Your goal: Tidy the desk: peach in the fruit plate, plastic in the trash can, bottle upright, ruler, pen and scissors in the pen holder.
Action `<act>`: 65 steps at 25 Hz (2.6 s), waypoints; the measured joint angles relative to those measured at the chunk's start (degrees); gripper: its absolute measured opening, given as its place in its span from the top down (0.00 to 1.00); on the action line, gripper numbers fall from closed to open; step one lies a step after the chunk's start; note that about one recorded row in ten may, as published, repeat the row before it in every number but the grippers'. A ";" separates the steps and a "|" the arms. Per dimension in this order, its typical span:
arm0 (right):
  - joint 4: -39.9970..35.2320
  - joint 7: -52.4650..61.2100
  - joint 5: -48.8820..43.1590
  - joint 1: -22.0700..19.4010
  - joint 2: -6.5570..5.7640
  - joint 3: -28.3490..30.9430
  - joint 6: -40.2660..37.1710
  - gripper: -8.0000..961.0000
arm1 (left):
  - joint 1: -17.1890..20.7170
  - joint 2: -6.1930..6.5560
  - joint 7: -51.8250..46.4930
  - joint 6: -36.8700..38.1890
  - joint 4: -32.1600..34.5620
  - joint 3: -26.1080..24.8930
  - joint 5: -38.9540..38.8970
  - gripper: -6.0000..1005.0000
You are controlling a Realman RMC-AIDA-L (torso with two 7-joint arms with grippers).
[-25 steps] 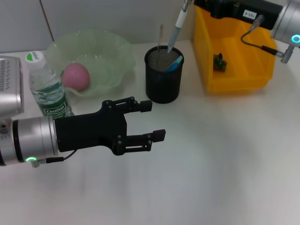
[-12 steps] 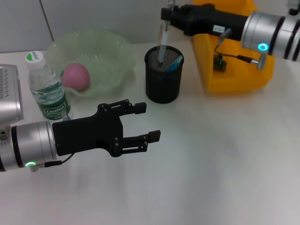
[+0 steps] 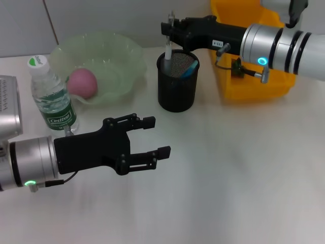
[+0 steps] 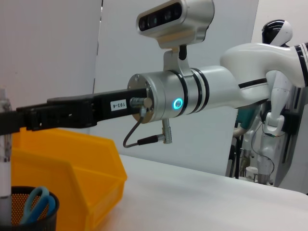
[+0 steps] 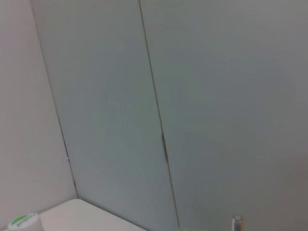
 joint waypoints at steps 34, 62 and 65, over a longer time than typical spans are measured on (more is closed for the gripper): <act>-6.83 3.23 8.55 -11.22 -0.56 0.89 -12.91 0.29 | 0.60 0.17 -1.25 0.58 -0.11 -0.01 -0.18 0.21; -8.33 6.75 -15.38 -22.89 -8.24 1.41 -41.86 0.29 | 1.03 2.63 -10.01 5.00 -0.08 -3.95 4.92 0.21; -8.45 5.51 -15.45 -23.22 -8.13 2.29 -41.28 0.29 | 1.24 2.35 -9.46 4.88 -0.10 -3.83 5.89 0.21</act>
